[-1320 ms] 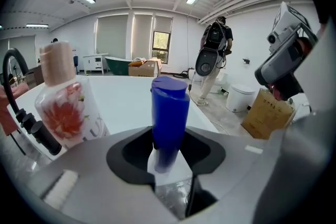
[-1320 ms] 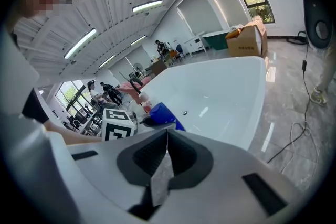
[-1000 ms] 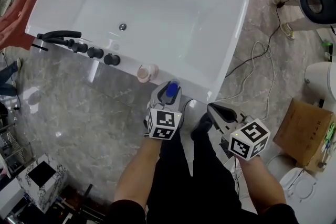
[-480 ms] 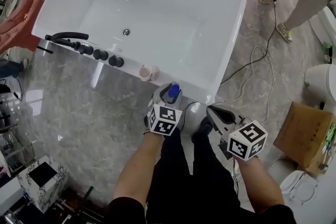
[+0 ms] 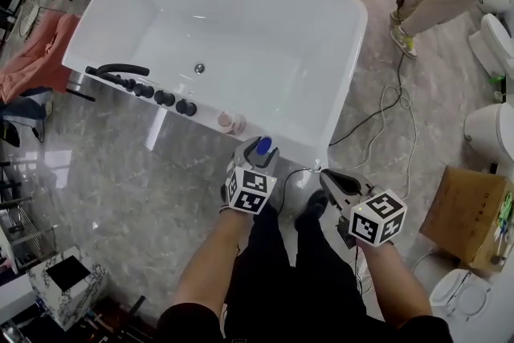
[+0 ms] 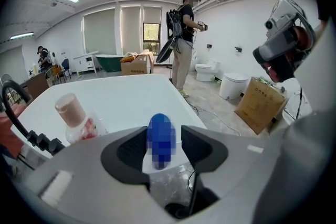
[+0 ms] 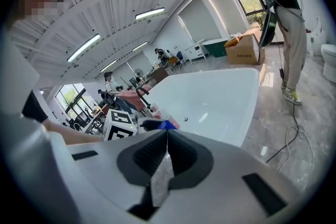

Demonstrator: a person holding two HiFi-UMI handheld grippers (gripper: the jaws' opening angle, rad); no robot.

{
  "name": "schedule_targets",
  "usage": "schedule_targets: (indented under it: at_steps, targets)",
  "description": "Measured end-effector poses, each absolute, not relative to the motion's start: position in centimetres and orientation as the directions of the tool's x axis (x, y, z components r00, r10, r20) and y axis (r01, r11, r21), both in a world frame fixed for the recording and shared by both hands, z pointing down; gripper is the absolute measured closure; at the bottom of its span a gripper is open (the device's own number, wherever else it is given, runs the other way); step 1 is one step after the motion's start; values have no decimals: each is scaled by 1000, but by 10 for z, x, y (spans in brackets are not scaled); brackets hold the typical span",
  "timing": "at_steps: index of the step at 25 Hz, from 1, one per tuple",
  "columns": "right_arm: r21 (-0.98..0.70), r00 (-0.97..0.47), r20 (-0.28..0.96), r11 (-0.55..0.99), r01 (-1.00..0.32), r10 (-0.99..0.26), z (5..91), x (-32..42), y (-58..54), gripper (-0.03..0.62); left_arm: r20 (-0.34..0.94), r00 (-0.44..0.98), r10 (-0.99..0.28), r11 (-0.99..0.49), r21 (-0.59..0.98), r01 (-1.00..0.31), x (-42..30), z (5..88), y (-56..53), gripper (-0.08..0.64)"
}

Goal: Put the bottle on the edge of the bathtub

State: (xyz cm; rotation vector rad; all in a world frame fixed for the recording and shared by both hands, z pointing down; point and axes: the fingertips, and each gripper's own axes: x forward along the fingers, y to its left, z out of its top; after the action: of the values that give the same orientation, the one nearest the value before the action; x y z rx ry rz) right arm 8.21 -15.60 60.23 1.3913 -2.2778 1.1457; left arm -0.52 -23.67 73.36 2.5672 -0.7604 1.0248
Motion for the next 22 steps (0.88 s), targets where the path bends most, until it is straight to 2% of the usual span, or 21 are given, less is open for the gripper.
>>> schedule_targets:
  at_steps: [22]
  targets:
    - [-443, -512, 515, 298, -845, -688, 527, 83, -164, 580, 577, 649, -495, -748, 97, -657, -39, 604, -250, 370]
